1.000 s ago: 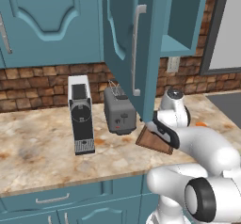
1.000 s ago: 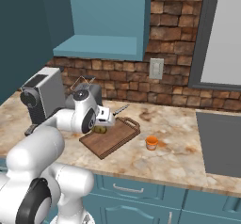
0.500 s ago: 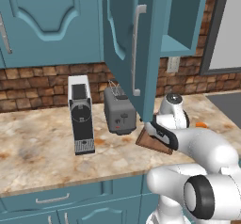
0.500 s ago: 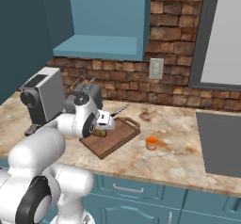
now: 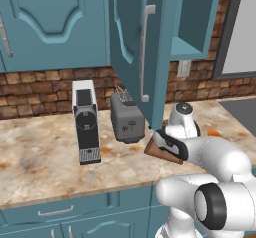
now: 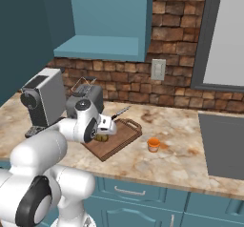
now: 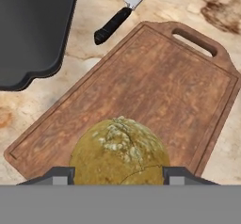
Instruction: Pick the bread, place it on the cutting board, pick the jam, place it on the counter, and close the cabinet.
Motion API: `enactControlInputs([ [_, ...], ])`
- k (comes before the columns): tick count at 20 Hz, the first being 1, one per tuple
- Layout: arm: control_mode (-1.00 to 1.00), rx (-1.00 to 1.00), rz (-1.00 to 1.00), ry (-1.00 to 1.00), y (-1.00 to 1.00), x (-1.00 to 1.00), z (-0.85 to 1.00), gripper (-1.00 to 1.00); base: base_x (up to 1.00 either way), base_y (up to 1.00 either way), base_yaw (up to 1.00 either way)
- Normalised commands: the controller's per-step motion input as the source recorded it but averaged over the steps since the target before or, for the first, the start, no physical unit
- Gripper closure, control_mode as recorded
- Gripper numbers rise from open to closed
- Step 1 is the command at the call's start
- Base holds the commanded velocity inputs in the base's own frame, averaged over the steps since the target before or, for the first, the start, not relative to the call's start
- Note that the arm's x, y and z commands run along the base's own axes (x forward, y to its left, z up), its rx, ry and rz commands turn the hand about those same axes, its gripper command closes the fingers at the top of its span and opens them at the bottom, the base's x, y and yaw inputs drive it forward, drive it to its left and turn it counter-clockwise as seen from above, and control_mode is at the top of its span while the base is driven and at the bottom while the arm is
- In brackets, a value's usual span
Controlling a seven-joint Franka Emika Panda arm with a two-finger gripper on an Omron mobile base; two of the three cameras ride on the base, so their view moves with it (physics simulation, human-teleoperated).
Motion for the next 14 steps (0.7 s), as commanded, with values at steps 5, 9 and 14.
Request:
enactControlInputs([
  [5,-1.00,0.00,0.00,0.00,0.00,0.00,-0.13,1.00,0.00,0.00,0.00],
  [9,-1.00,0.00,0.00,0.00,0.00,0.00,-0.10,1.00,0.00,0.00,0.00],
  [14,-1.00,0.00,0.00,0.00,0.00,0.00,-0.07,1.00,0.00,0.00,0.00],
])
